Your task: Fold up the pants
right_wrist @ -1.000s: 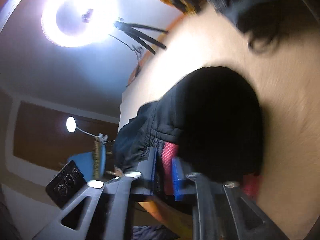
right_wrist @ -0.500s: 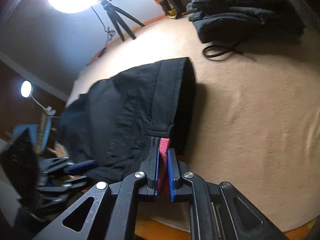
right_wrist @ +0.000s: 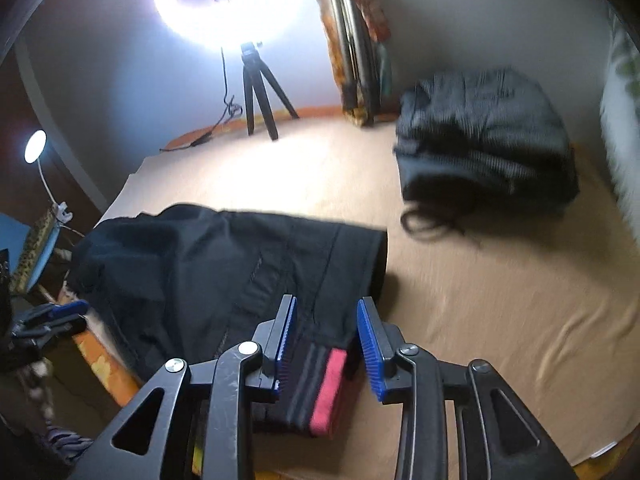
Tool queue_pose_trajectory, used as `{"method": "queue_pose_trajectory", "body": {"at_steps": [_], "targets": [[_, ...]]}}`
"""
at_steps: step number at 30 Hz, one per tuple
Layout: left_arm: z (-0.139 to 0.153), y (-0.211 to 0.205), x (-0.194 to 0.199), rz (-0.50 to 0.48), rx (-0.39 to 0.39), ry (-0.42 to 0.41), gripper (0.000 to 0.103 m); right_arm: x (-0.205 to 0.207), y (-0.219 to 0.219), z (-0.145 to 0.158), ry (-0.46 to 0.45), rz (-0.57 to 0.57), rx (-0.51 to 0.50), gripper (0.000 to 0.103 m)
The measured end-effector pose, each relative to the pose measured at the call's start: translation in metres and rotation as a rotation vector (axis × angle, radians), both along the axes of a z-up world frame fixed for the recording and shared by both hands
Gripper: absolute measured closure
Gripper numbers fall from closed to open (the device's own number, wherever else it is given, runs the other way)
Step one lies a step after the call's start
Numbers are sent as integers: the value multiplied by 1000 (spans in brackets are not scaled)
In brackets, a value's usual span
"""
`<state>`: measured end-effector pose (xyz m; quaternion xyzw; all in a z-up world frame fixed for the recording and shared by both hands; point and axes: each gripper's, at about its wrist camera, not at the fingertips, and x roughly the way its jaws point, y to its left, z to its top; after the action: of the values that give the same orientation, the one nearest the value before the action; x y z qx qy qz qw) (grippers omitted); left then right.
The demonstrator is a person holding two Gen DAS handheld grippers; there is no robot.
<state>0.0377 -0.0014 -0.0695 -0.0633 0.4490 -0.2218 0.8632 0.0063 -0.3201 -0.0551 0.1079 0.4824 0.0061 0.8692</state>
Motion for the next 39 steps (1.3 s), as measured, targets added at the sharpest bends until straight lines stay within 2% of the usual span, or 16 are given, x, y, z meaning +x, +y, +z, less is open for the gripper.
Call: {"method": "queue_pose_trajectory", "body": {"at_steps": [2,5,10,13,15,17,21,23,26,32,36,39], "targets": [[2,33,1,69,8,-8,57,4,9,5,-26,11,11,68],[4,81,3,167,32,-21,57,7,27,8,-57,57,38,62],[-3,161,11,345,58,-25,57,16,68,6,-57,198,51,60],[-14,209,16,436,36,5,57,24,95,11,-80,282,61,54],[-22,232,20,476,15,27,57,28,113,15,-112,329,61,46],[-31,255,27,517,-2,45,57,34,134,19,-135,383,62,45],[-43,286,48,540,-57,89,56,49,173,18,-131,475,63,44],[-50,298,61,551,-81,107,50,54,185,15,-120,492,84,44],[-60,302,75,545,-108,148,50,63,203,9,-95,522,107,44],[-84,316,79,561,-169,210,50,73,234,1,-70,570,97,44],[-88,322,70,552,-248,229,50,79,248,-4,-54,585,109,44],[-88,321,69,532,-264,229,50,83,257,-7,-50,591,113,44]]}}
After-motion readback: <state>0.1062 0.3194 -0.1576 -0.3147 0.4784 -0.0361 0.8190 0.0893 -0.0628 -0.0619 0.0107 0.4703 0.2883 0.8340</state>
